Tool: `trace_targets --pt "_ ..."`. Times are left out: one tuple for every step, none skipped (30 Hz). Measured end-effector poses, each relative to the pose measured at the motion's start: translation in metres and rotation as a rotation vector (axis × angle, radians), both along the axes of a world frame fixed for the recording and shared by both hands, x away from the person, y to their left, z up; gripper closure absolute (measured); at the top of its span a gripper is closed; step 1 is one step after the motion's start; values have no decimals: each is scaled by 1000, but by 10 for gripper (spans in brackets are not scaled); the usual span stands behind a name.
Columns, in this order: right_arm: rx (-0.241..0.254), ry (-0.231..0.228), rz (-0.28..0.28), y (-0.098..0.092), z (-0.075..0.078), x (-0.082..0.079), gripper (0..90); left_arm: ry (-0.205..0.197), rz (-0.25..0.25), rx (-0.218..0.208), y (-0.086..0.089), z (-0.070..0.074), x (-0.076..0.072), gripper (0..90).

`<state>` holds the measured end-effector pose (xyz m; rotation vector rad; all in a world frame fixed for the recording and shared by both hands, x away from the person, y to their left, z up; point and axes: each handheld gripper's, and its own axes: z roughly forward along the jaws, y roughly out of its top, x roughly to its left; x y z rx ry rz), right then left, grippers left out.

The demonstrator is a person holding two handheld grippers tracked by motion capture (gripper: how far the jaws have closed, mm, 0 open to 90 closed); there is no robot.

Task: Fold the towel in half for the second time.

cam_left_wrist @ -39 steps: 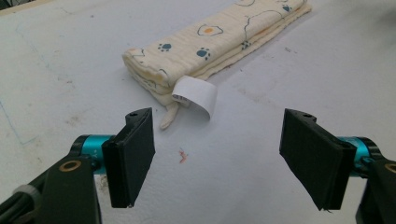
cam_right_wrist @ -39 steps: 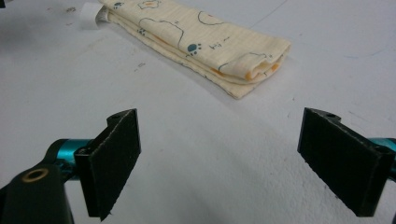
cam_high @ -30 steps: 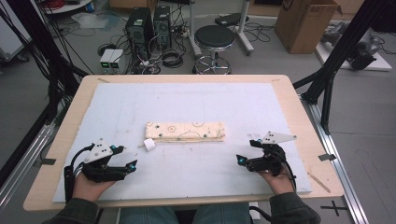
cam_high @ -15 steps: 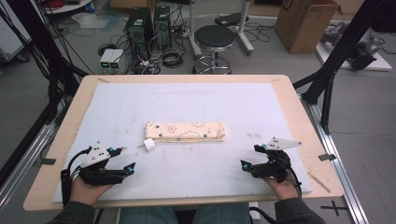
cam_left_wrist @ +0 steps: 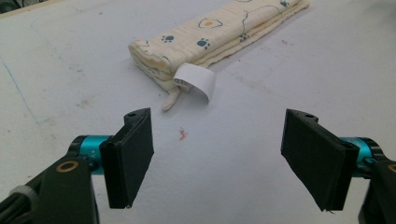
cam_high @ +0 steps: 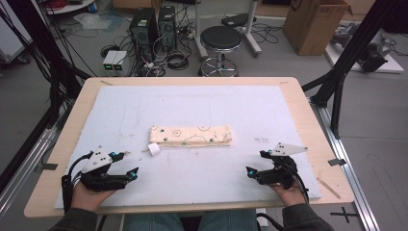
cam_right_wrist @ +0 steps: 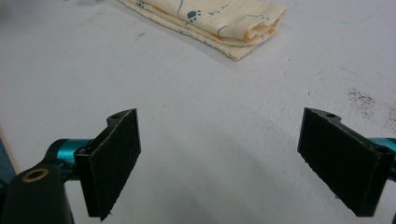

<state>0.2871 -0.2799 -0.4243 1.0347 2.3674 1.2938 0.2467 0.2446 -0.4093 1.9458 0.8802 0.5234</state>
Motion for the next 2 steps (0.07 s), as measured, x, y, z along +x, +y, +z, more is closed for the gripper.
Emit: trace_targets --pt "2 5 -3 0 0 0 125 2 -4 5 0 0 0 257" --pt "0 2 -2 0 0 0 125 2 -5 5 0 0 1 257"
